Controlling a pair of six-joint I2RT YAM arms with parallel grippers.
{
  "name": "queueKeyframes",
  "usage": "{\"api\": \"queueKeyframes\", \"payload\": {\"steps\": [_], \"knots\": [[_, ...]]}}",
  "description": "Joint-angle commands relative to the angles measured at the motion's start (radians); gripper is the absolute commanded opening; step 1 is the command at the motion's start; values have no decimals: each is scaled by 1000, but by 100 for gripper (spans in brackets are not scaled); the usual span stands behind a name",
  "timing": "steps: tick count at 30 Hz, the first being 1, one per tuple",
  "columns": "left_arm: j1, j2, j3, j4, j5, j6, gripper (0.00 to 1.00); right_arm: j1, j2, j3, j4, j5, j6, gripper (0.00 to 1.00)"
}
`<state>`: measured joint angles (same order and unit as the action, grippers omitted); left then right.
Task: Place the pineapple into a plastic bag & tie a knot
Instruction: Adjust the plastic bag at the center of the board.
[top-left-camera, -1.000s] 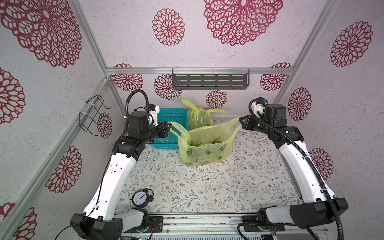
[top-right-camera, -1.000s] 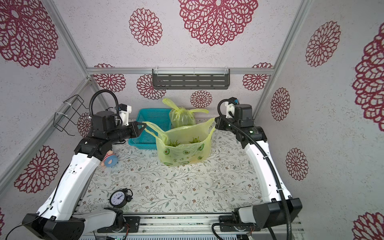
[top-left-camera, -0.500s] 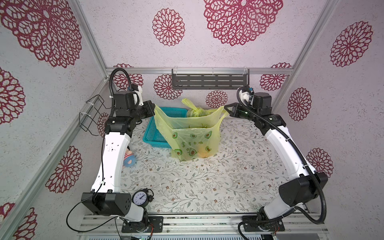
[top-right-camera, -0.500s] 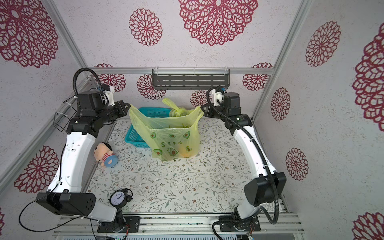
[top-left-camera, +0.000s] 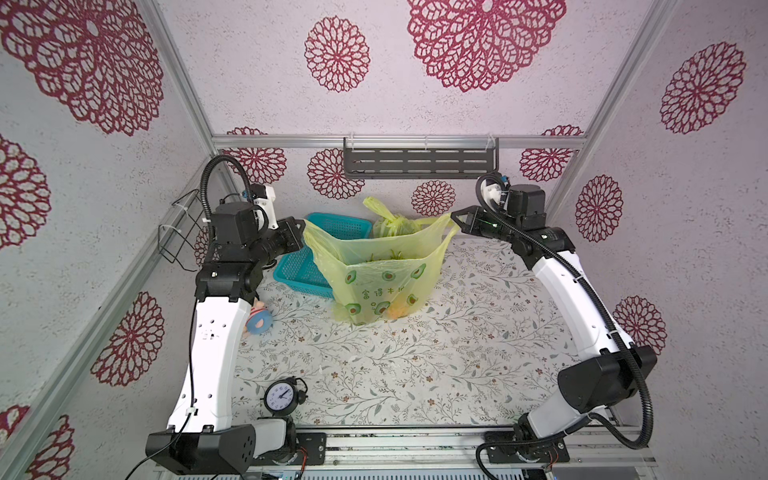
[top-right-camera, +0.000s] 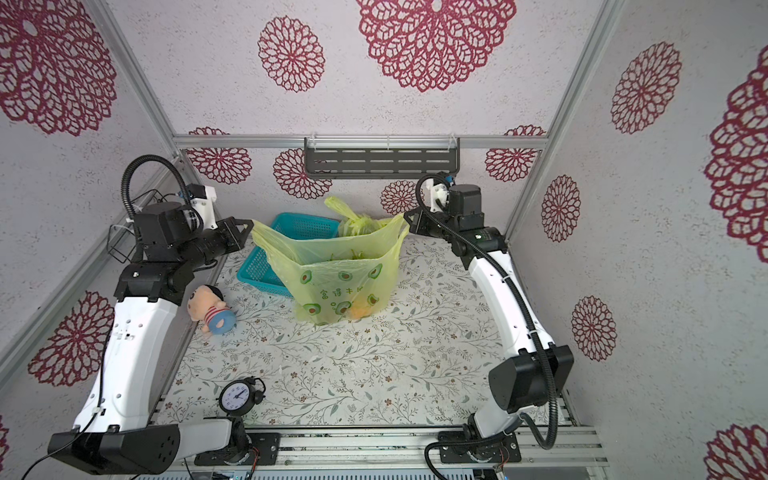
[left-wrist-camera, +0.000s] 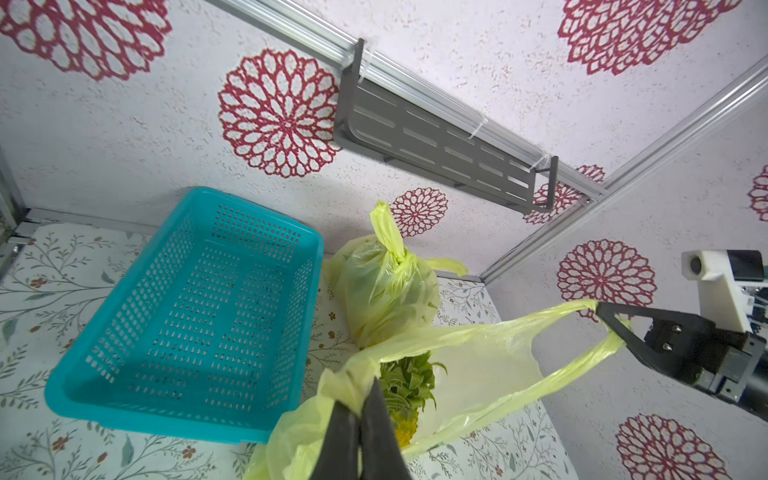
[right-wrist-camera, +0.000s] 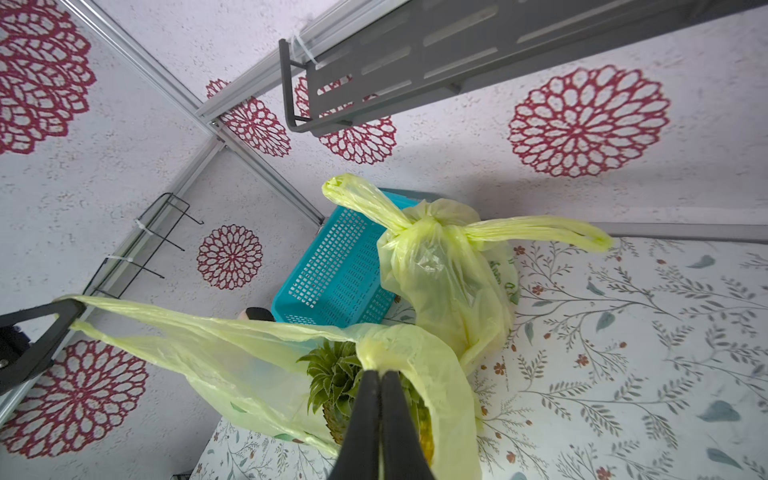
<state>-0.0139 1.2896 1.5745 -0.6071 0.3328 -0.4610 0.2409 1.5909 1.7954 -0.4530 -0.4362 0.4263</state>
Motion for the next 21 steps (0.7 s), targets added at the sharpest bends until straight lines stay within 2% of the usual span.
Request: {"api": "queueKeyframes", "payload": {"steps": [1, 8, 13, 17, 21], "knots": [[-13, -8, -8, 108, 0, -33, 0, -36, -77, 44, 41, 61, -29, 0], [-23, 56, 96, 110, 12, -30, 0, -49, -54, 87, 35, 18, -26, 0], [-37, 44, 89, 127, 37, -37, 0, -53, -99, 47, 17, 5, -36, 0], [-53, -18, -13, 156, 73, -64, 0, -52, -188, -87, 28, -20, -35, 0], [-60, -129, -234, 242, 112, -105, 0, -53, -268, -249, 40, -71, -29, 0]]}}
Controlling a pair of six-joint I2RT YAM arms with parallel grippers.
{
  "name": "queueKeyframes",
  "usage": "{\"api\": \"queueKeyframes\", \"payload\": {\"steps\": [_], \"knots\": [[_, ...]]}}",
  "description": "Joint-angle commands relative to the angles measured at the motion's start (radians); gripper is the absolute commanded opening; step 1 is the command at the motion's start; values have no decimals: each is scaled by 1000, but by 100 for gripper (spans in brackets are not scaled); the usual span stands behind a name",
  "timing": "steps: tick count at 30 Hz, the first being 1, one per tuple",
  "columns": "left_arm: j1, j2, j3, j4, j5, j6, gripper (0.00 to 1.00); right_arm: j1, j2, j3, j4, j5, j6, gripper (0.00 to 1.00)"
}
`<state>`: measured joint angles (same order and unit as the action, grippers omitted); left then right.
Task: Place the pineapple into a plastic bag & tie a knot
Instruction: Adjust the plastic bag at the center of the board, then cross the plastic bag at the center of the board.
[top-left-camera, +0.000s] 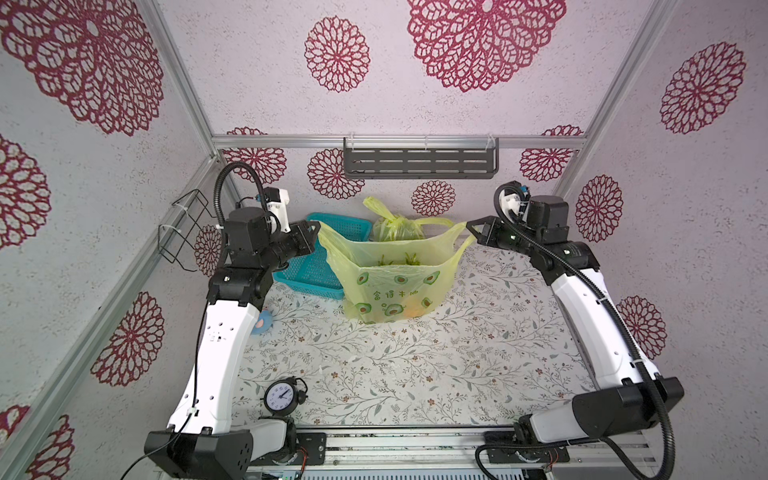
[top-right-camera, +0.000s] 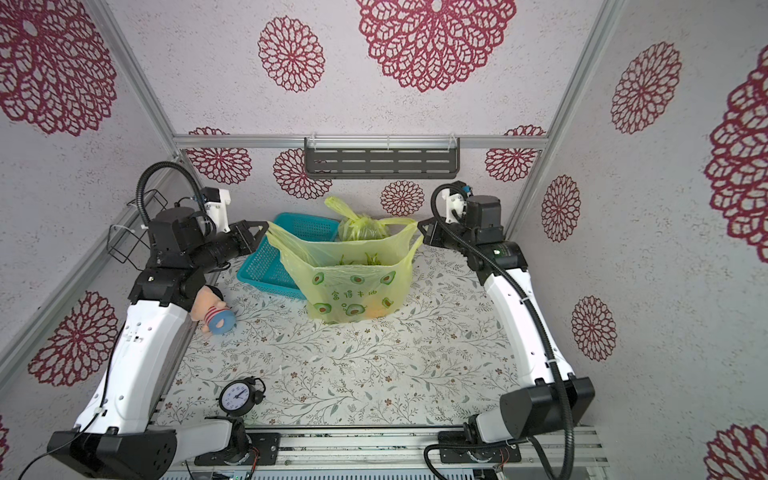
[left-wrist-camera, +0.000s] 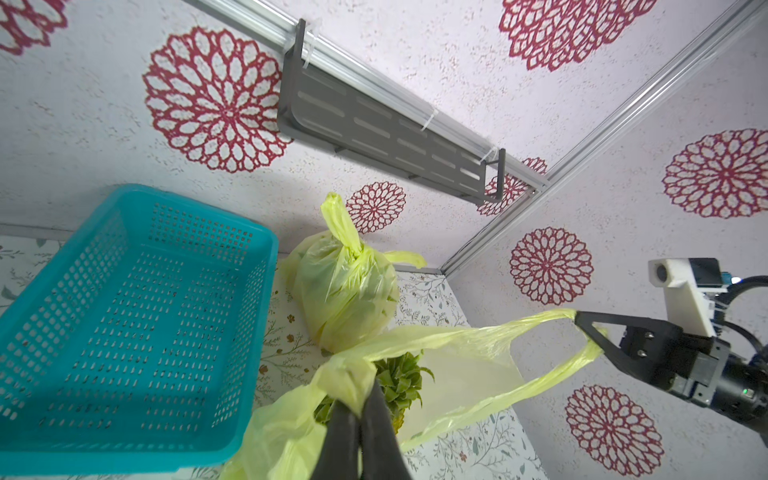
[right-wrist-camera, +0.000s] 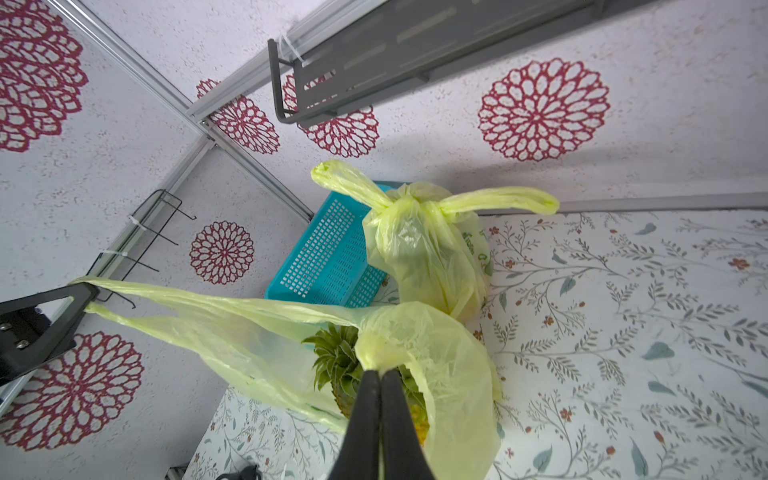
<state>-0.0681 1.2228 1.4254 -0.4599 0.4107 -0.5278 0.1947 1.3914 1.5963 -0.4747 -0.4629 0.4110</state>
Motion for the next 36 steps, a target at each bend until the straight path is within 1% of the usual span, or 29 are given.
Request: {"api": "queueKeyframes", "payload": {"steps": [1, 2, 4, 5, 8, 10, 13, 15, 17, 21, 23, 25, 26, 30, 32, 35, 36], "knots": [[-7, -86, -134, 109, 45, -42, 1, -6, -80, -81, 63, -62, -15, 0], [-7, -106, -166, 118, 59, -39, 5, -7, -88, -105, 65, -75, -16, 0], [-7, -147, -227, 156, 82, -35, 24, -6, -101, -130, 65, -103, -18, 0], [-7, -164, -240, 171, 83, -33, 31, -6, -105, -133, 61, -112, -18, 0], [-7, -194, -239, 182, 79, -5, 60, -5, -115, -132, 60, -134, -14, 0], [-7, -211, -253, 197, 90, 13, 75, -6, -121, -134, 65, -140, -7, 0], [-9, -246, -314, 242, 101, 30, 85, -5, -127, -148, 87, -140, 9, 0], [-9, -274, -362, 259, 74, 37, 88, -5, -125, -150, 90, -149, 15, 0], [-9, -302, -411, 297, 60, 38, 88, -5, -121, -149, 87, -149, 14, 0], [-11, -340, -474, 396, 164, 38, 87, -5, -113, -145, 77, -152, 9, 0], [-13, -358, -497, 432, 182, 50, 85, -5, -111, -147, 79, -154, 13, 0], [-16, -371, -515, 467, 194, 54, 80, -5, -111, -150, 82, -154, 15, 0], [-17, -374, -519, 480, 192, 52, 76, -5, -110, -150, 83, -154, 15, 0], [-24, -356, -511, 503, 191, 47, 52, -3, -106, -148, 83, -155, 16, 0], [-30, -335, -497, 501, 198, 46, 41, -4, -106, -148, 83, -155, 14, 0], [-42, -299, -465, 497, 229, 48, 20, -4, -107, -148, 81, -155, 11, 0], [-48, -287, -452, 494, 231, 47, 10, -4, -107, -150, 82, -156, 9, 0]]}}
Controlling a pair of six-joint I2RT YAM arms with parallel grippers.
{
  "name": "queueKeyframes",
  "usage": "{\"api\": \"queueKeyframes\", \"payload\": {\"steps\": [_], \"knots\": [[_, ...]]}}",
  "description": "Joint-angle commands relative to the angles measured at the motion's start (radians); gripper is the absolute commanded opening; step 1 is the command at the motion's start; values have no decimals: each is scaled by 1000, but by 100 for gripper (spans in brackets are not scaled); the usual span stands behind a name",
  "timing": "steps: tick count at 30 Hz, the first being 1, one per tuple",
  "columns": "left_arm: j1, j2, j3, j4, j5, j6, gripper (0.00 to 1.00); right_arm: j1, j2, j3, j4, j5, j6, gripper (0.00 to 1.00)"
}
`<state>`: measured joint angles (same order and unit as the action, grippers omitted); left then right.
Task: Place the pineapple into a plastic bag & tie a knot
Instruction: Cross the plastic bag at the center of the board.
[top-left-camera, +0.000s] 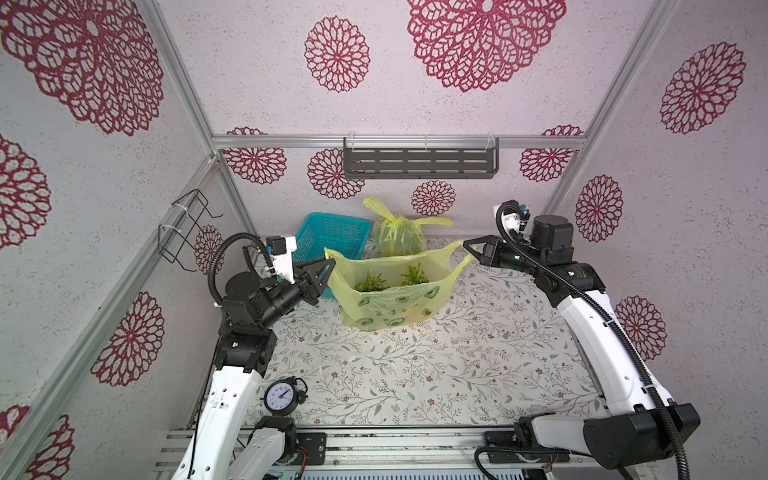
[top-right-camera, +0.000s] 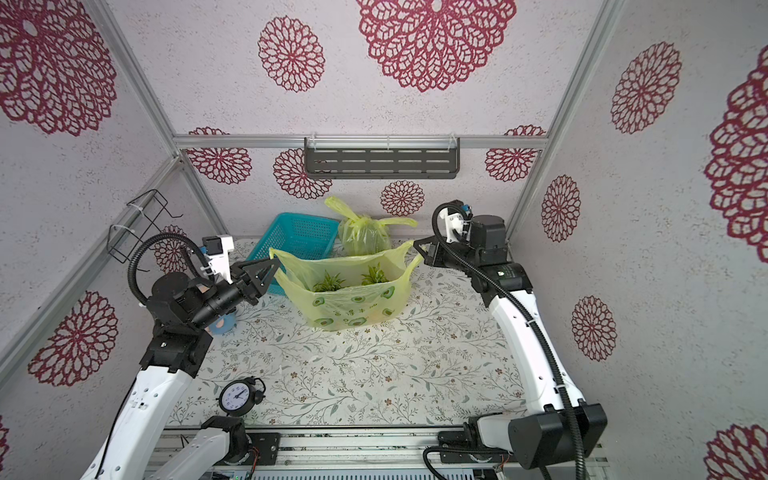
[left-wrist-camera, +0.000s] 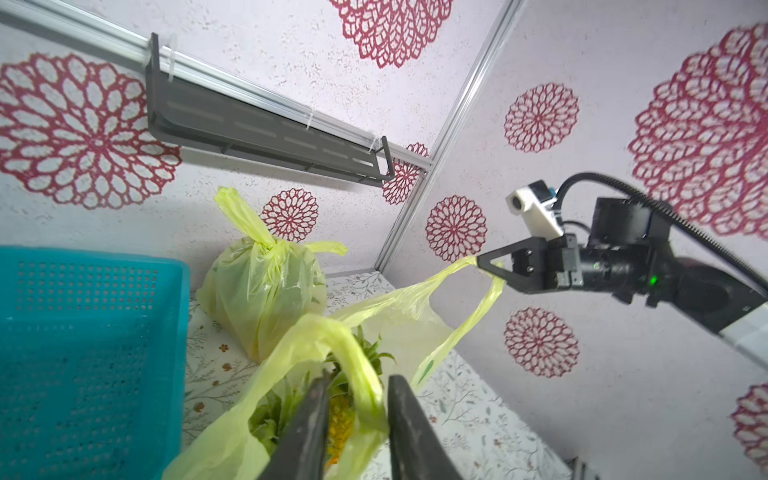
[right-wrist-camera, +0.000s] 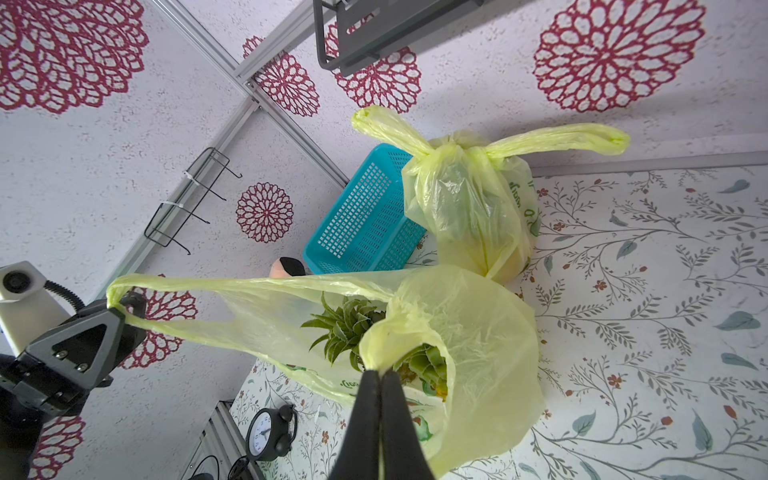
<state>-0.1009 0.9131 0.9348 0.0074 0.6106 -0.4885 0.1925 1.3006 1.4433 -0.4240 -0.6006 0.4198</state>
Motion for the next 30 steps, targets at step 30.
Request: {"api": "queueKeyframes", "payload": {"steps": [30], "knots": [[-277, 468, 344, 40, -143, -7, 0, 302, 90, 211, -169, 231, -244, 39]]}}
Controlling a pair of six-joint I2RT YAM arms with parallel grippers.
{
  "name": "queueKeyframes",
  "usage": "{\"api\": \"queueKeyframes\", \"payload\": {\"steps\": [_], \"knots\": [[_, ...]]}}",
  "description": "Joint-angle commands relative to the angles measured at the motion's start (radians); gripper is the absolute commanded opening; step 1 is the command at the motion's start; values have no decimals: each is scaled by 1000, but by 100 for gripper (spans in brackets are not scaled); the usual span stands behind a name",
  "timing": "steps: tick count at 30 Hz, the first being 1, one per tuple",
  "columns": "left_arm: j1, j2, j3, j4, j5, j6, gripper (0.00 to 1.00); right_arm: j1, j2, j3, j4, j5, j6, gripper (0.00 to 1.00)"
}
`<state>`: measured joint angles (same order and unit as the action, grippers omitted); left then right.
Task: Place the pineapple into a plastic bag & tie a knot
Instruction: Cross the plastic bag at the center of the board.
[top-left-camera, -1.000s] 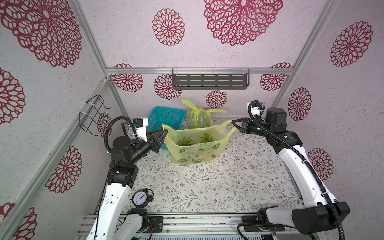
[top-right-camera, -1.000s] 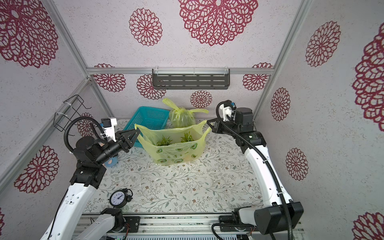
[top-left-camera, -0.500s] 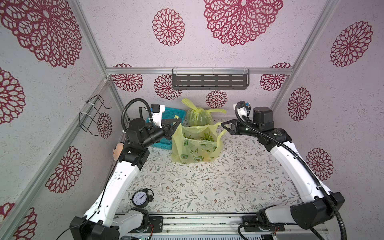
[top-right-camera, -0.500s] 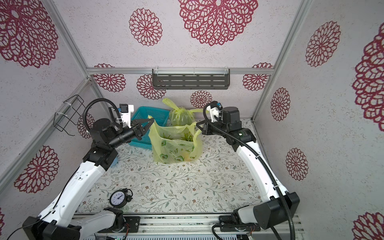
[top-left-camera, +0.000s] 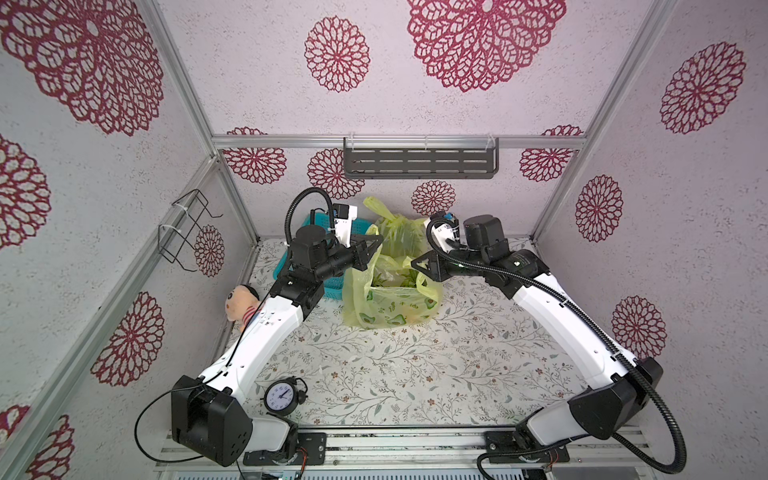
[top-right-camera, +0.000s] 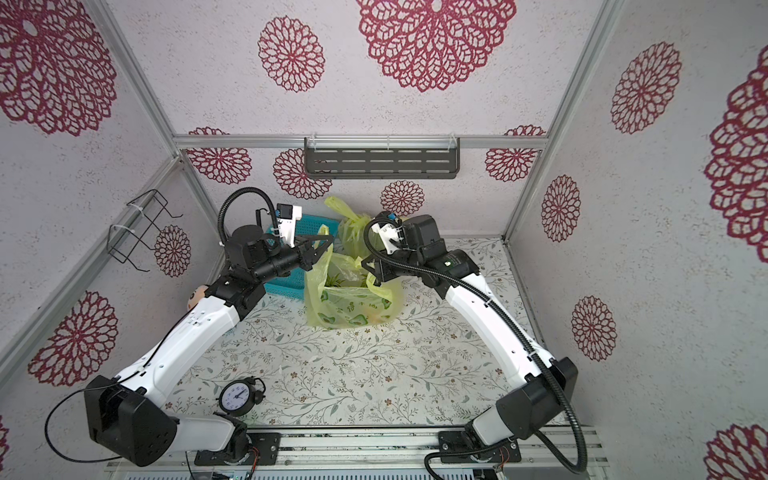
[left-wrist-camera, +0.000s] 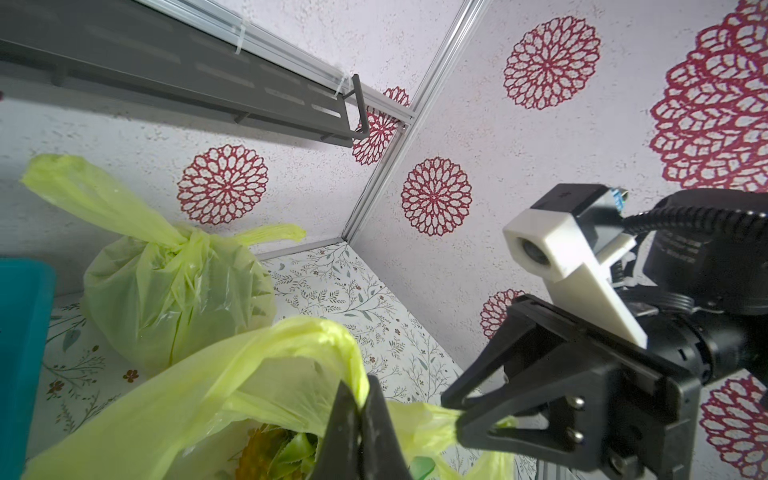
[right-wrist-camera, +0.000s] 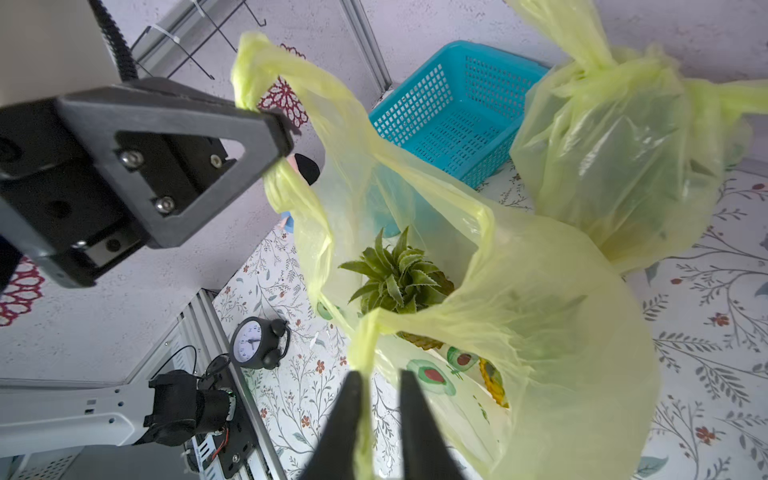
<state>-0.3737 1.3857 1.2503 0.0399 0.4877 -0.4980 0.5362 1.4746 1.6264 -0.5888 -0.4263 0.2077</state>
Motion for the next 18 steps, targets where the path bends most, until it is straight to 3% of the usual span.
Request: {"api": "queueKeyframes", "payload": {"steps": [1, 4, 8, 13, 18], "knots": [[-4, -5, 29, 4, -23, 5, 0, -59, -98, 21, -2, 62, -29, 43], [-4, -8, 29, -8, -33, 15, 0, -114, -140, -7, 8, 66, -17, 52], [-4, -11, 34, -20, -45, 25, 0, -185, -187, -64, 72, 70, 31, 56], [-5, -10, 38, -26, -54, 25, 0, -212, -135, -58, 112, 78, 74, 56], [-5, 22, 63, -27, -28, -7, 0, -206, 20, 34, 113, 26, 42, 51]]}}
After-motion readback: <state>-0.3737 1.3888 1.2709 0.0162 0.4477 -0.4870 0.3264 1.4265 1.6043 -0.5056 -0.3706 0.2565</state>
